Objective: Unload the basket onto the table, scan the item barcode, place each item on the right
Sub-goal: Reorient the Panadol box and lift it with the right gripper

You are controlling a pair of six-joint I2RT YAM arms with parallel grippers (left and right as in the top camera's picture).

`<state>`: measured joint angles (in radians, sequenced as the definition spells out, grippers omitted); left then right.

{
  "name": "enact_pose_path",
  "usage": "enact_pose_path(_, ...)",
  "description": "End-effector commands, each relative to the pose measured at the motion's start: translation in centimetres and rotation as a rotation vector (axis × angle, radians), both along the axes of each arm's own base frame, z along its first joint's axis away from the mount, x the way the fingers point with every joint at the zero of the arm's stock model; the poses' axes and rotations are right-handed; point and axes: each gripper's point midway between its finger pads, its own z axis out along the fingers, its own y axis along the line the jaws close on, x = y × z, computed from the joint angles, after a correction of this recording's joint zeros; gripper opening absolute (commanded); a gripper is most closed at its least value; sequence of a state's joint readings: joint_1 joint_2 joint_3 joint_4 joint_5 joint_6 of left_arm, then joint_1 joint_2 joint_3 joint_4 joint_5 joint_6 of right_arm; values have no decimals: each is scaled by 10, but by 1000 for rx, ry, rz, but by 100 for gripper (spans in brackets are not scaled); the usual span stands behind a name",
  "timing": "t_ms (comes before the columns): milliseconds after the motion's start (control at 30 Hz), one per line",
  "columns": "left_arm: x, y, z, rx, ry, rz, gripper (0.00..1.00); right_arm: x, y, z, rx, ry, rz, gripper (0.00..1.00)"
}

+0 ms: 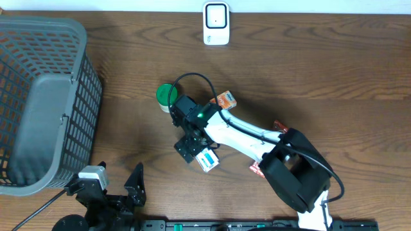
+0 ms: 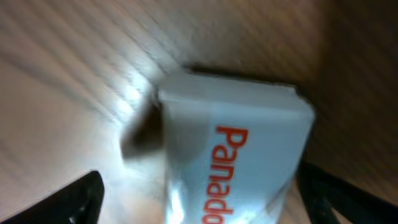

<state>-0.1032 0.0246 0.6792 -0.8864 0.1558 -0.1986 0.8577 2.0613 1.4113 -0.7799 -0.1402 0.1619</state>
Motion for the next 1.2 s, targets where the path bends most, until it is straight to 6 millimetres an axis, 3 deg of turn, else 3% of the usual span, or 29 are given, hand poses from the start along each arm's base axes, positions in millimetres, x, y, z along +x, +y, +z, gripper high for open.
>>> enact_pose_path(0, 0, -3, 0, -2, -1, -18, 94, -11, -12, -35, -79, 70, -23, 86)
enact_pose_path(133, 0, -3, 0, -2, -1, -18, 94, -17, -19, -42, -114, 99, -23, 61)
enact_pose_path(267, 0, -3, 0, -2, -1, -18, 94, -23, -26, -42, -142, 121, -22, 53)
enact_pose_path(367, 0, -3, 0, -2, -1, -18, 94, -26, -29, -42, -155, 132, -22, 42)
enact_pose_path(600, 0, -3, 0, -2, -1, -18, 94, -34, -30, -36, -151, 189, -25, 33)
enact_pose_path(767, 0, -3, 0, -2, -1, -18, 94, -40, -18, -14, -42, 341, -66, 22)
enact_pose_path(900, 0, -3, 0, -2, -1, -18, 94, -40, -9, 2, 95, 453, -68, 20)
enact_pose_path(1067, 0, -3, 0, -2, -1, -18, 94, -29, -10, 23, 255, 575, -122, 18)
enact_pose_path(1167, 0, -3, 0, -2, -1, -18, 94, -15, -11, 46, 413, 652, -164, 15)
